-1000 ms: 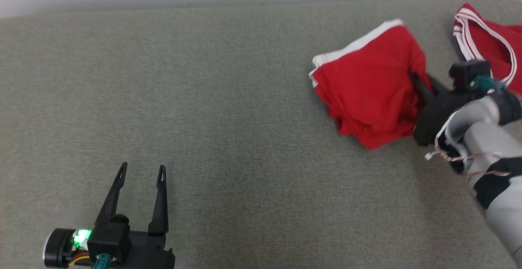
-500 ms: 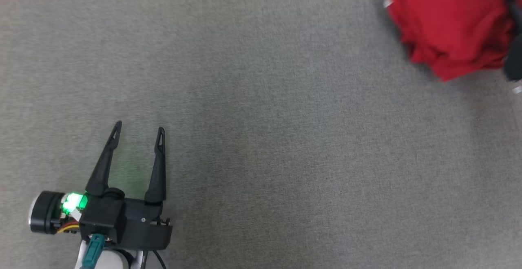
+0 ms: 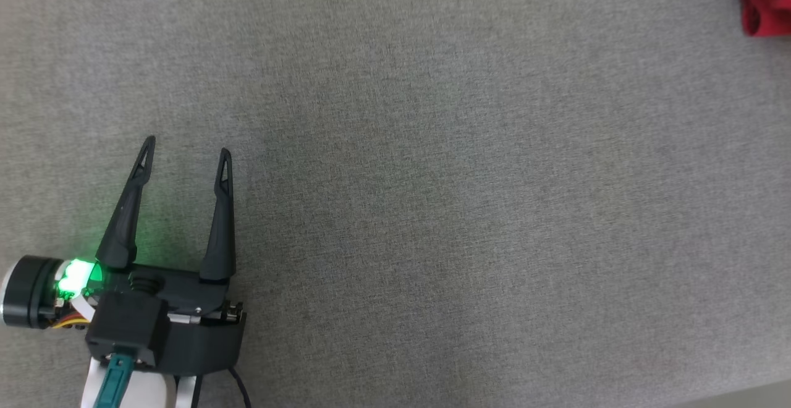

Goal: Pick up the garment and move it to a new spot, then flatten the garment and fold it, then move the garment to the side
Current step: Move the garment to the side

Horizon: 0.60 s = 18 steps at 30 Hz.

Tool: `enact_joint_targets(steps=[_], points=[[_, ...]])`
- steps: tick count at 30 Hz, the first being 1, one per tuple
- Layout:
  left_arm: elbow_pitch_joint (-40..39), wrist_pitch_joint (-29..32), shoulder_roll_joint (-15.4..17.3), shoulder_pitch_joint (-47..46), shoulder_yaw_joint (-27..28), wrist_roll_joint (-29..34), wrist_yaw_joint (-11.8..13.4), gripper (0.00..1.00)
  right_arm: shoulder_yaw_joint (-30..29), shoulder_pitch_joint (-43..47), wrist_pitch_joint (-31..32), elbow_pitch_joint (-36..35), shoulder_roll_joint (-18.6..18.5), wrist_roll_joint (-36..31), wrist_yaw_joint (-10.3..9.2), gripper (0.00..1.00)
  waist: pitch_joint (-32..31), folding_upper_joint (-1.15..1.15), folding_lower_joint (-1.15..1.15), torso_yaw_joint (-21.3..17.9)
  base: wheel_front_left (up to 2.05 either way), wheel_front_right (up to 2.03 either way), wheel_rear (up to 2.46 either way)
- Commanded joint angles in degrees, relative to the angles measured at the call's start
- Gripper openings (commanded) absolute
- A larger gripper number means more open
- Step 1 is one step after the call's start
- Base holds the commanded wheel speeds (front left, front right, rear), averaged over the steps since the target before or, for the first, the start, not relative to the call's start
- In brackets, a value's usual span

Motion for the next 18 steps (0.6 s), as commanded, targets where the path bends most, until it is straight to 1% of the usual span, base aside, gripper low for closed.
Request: enact_joint_targets(steps=[1,5,10,17,18], points=[[-0.04,-0.16,0.28,-1.0,-0.31,0.37,0.26,1.0,0.2,-0.78,0.07,0.16,-1.07,-0.07,-0.01,0.0,2.03,-0.01,-0.01,-0.44,0.0,0.0,0.0],[-1.02,-0.15,0.74,-1.48,-0.95,0.43,0.66,1.0,0.39,-1.73,-0.48,1.47,-3.98,-0.36,-0.01,0.0,2.88,-0.01,-0.01,0.16,0.0,0.0,0.0],[-2.2,-0.14,1.56,-1.39,-0.71,-0.17,1.48,1.0,-0.53,-2.5,-2.16,3.97,-6.21,0.59,-0.01,0.0,3.72,-0.01,-0.01,0.44,0.0,0.0,0.0],[-1.84,0.03,2.12,-1.8,-1.07,-0.54,2.16,1.0,-0.48,-3.21,-3.69,6.25,-5.74,1.11,-0.01,0.0,4.77,-0.01,-0.01,0.67,0.0,0.0,0.0],[-1.7,0.05,2.19,-1.81,-1.15,-0.59,2.3,1.0,-0.48,-3.41,-4.09,6.45,-5.64,0.77,-0.01,0.73,4.82,-0.01,-0.01,0.73,0.0,0.0,0.0]])
